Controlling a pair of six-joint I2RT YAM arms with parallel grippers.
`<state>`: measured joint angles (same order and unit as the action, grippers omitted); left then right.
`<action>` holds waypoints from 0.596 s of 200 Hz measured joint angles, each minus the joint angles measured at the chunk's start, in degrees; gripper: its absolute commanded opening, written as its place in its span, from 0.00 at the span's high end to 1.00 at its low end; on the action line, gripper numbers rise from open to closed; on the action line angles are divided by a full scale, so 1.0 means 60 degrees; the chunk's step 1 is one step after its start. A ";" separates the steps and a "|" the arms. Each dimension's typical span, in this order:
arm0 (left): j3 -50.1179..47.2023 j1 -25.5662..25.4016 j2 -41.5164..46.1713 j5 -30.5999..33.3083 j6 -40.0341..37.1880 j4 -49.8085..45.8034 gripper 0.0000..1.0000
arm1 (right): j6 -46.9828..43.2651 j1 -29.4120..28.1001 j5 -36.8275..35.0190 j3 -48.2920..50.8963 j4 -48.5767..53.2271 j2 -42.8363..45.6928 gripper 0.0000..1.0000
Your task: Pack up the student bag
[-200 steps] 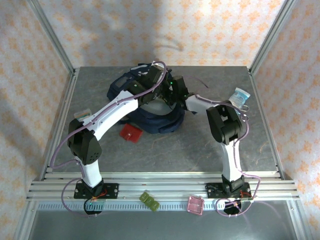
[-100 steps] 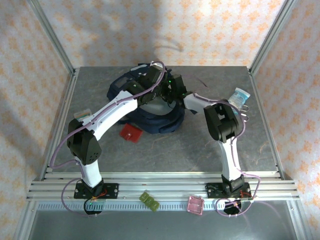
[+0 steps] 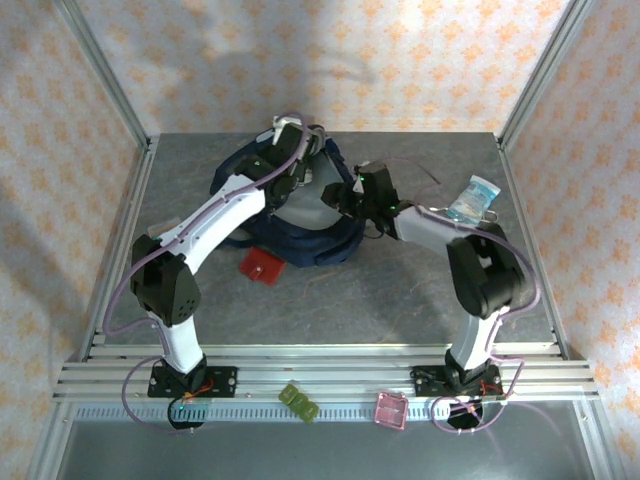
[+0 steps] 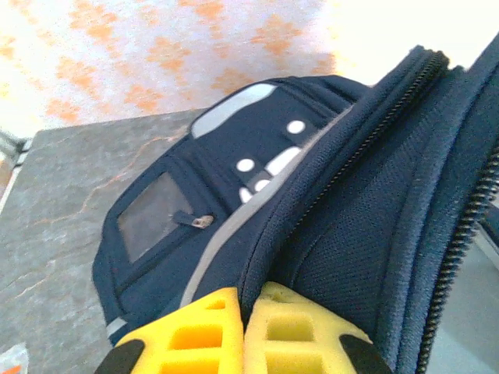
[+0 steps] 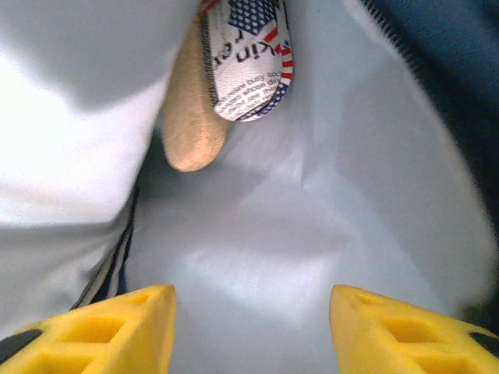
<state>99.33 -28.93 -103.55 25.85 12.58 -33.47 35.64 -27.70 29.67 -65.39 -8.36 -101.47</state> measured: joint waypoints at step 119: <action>0.1738 -0.0310 -0.2040 -0.0135 0.1723 -0.0474 0.62 | -0.1898 -0.1410 -0.0386 0.1534 0.0747 0.1599 0.50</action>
<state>109.75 -30.79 -115.79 25.04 22.92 -36.32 24.25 -36.16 27.35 -56.18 -3.88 -91.88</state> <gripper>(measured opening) 0.179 0.492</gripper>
